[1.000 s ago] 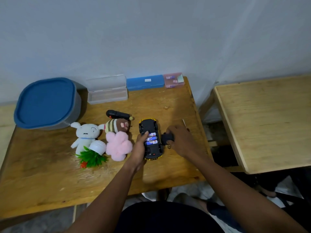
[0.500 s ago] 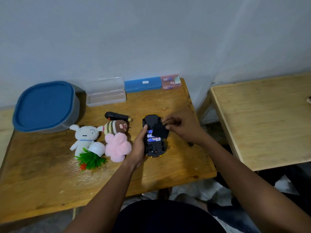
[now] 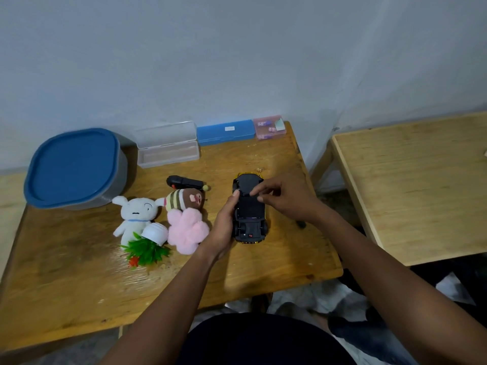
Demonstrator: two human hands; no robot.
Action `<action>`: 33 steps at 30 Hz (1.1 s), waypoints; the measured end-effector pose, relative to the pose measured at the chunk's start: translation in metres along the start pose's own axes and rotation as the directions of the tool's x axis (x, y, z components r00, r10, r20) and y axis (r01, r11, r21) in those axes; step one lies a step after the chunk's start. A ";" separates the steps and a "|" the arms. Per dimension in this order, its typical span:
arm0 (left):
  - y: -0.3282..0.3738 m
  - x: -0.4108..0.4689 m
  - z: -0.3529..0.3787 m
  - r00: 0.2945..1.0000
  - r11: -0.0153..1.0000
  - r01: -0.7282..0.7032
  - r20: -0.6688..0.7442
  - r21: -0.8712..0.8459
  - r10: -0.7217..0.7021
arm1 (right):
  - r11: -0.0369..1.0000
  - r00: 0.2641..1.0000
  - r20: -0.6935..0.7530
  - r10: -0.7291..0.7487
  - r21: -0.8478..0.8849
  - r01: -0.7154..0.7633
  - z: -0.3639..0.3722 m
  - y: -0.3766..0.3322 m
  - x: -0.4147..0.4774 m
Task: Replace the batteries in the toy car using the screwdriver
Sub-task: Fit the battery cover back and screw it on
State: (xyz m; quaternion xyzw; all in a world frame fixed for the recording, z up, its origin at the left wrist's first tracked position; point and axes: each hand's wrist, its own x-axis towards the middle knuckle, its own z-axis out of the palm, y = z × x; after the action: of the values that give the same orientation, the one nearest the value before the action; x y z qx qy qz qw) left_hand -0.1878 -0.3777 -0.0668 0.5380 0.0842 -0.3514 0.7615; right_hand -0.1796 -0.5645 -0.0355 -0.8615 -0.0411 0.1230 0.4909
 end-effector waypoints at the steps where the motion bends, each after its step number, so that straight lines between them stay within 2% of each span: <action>1: -0.001 0.000 0.000 1.000 1.000 -0.003 0.002 0.002 0.003 | 1.000 1.000 0.004 0.002 -0.005 -0.002 0.000 0.000 0.000; 14: 0.000 0.005 -0.002 1.000 1.000 -0.004 -0.006 0.009 0.004 | 1.000 1.000 0.010 0.012 0.014 -0.012 -0.001 -0.001 0.003; 23: -0.003 0.009 0.001 0.997 0.999 -0.004 -0.071 0.045 0.008 | 0.992 1.000 -0.004 0.002 -0.126 -0.002 -0.002 -0.003 0.002; 29: -0.016 0.015 0.004 0.990 0.996 0.015 -0.142 0.092 -0.002 | 0.938 0.971 -0.198 -0.134 -0.342 0.060 0.012 0.004 -0.012; 31: -0.024 0.017 0.005 0.986 0.997 0.028 -0.165 0.077 -0.015 | 0.943 0.947 -0.290 -0.134 -0.331 0.032 0.025 0.016 -0.018; 33: -0.030 0.019 0.006 0.982 0.998 0.049 -0.183 0.049 -0.039 | 0.973 0.913 -0.401 -0.072 -0.231 -0.025 0.041 0.029 -0.026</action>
State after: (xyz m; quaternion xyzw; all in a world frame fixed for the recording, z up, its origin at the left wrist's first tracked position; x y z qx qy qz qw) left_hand -0.1944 -0.3967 -0.0970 0.5861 0.1558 -0.3195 0.7281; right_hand -0.2167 -0.5507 -0.0759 -0.9189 0.0375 -0.0706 0.3863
